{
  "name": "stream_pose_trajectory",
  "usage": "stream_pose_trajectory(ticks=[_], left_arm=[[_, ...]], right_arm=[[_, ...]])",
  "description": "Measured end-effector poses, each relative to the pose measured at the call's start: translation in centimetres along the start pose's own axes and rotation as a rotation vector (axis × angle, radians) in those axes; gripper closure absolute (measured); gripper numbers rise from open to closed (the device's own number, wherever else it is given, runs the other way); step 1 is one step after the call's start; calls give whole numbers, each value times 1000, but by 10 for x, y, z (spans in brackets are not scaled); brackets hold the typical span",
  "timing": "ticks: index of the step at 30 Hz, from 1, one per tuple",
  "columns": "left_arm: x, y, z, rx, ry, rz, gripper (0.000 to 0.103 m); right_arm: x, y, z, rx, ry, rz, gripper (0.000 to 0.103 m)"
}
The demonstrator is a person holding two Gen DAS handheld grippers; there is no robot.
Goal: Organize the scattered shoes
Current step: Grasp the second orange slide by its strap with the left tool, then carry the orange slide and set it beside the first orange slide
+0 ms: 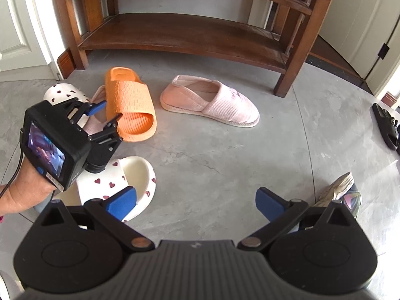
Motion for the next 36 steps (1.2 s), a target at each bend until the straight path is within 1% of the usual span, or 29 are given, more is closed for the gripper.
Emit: stream_pose_trajectory(ticks=[2,3,5,7,10,11,14,15,16,17,20,22,26,30,32,33,36], left_arm=[[0,-1,3,-8,13,27,63],[1,-3,5,1,20,43,62],[4,-4,8,9,39,75,52],[11,-5,11,23,86,138,51],[21,-4,16,18,130,189,55],[22,-5,17,20,135,183,53],[21,-7,23,29,90,202,55],[19,-7,27,31,81,192,55],[17,-7,32,35,78,176,57],[17,-6,33,38,76,169,67],[14,-2,34,63,54,147,73],[8,0,30,78,41,111,76],[-8,-2,14,122,17,61,82],[-24,-15,-11,175,8,10,83],[-31,-23,-26,196,15,-28,83],[-35,-26,-36,210,22,-45,83],[-47,-33,-70,265,25,-56,83]], right_arm=[[-1,0,0,-1,-2,0,0],[-1,0,2,-7,-6,7,0],[-1,1,3,-14,-10,15,0],[-2,1,3,-19,-13,20,0],[-3,2,3,-23,-15,25,0],[-2,2,3,-22,-14,26,0],[2,4,7,-16,-2,27,0],[4,5,9,-15,5,26,0],[5,7,11,-16,12,27,0],[6,9,14,-14,21,28,0],[11,13,23,8,61,28,0],[18,16,32,16,94,38,0],[21,17,36,15,110,60,0],[17,11,37,31,117,38,0],[12,7,36,44,119,26,0],[10,5,35,51,120,20,0],[5,0,34,71,124,6,0]])
Point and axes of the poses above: each gripper's, at about its wrist camera, not at the fingertips, and z roughly the way its jaws point, x to its right, y to its underside, the point moved 5 cm from there along z, roughly the way its jaws point, and after that the axes turned 14 degrees about x, right-handed, at the moved point
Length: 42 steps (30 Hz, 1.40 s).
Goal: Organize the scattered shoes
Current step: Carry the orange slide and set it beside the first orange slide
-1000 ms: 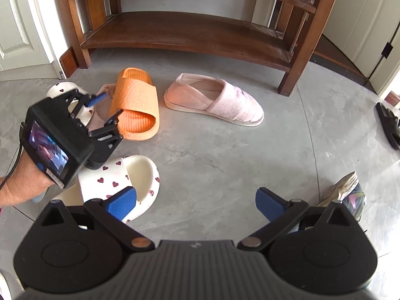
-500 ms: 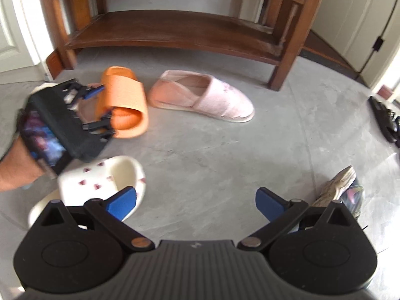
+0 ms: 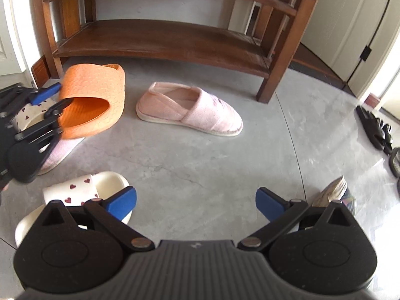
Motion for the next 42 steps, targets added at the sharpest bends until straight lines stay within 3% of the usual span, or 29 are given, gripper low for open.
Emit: stream_pose_trajectory(ticks=[5,11,19,25,29,34,39,42], left_arm=[[-31,-16,-58,31,-35,-15,83],[-73,6,-120,-34,-110,32,83],[-121,97,-195,-278,-210,75,82],[-138,170,-236,-414,-186,67,80],[-144,195,-262,-450,-159,152,79],[-162,222,-288,-579,-222,150,72],[-169,225,-308,-640,-270,161,66],[-174,201,-320,-586,-319,138,66]], right_arm=[[-14,-9,1,19,-14,2,0],[-80,-26,-1,69,-121,-87,0],[-181,-31,0,66,-291,-191,0],[-228,-31,0,32,-325,-274,0],[-259,-31,-5,9,-364,-306,0],[-293,-25,-15,29,-414,-381,0],[-297,-25,-13,37,-413,-397,0],[-288,-27,-9,40,-394,-384,0]])
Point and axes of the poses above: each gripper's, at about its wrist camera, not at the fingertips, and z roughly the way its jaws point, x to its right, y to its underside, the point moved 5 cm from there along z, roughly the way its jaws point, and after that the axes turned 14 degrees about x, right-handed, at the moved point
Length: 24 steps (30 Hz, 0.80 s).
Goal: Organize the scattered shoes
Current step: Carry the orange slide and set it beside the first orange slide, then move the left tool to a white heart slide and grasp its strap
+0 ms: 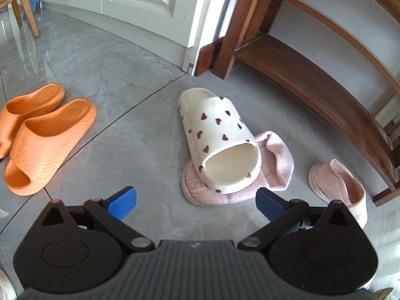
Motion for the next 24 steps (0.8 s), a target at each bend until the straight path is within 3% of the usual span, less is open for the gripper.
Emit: stream_pose_trajectory(ticks=[4,10,13,19,24], left_arm=[[-5,-40,3,89,-17,-89,66],[24,-119,39,221,69,-201,66],[45,-156,52,245,146,-280,66],[95,-208,78,271,224,-338,65],[134,-235,106,265,216,-339,64]], right_arm=[[18,2,-2,7,34,31,0],[63,1,-17,43,128,105,0],[88,2,-33,64,178,137,0],[120,24,-54,38,232,170,0],[134,43,-66,10,242,166,0]])
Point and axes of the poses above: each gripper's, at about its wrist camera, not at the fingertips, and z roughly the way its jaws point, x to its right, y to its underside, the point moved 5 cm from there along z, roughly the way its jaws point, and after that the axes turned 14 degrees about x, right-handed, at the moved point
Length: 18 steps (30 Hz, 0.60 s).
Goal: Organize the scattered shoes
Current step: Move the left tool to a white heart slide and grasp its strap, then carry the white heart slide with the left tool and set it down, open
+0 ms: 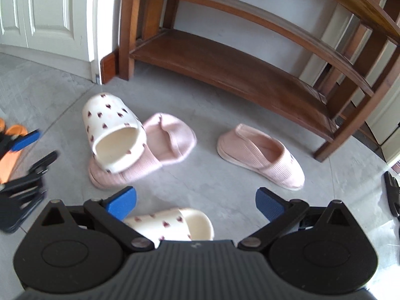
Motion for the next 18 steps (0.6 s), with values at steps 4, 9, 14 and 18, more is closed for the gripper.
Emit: stream_pose_trajectory(ticks=[4,9,14,18], left_arm=[[21,5,26,-38,-53,-23,63],[33,14,45,-64,-139,-13,56],[29,26,63,-88,-199,-20,57],[19,28,71,-82,-150,-28,71]], right_arm=[[13,9,-7,-13,-2,16,0],[22,19,-14,-32,-14,33,0],[28,28,-19,-57,-32,58,0],[30,33,-19,-66,-35,60,0]])
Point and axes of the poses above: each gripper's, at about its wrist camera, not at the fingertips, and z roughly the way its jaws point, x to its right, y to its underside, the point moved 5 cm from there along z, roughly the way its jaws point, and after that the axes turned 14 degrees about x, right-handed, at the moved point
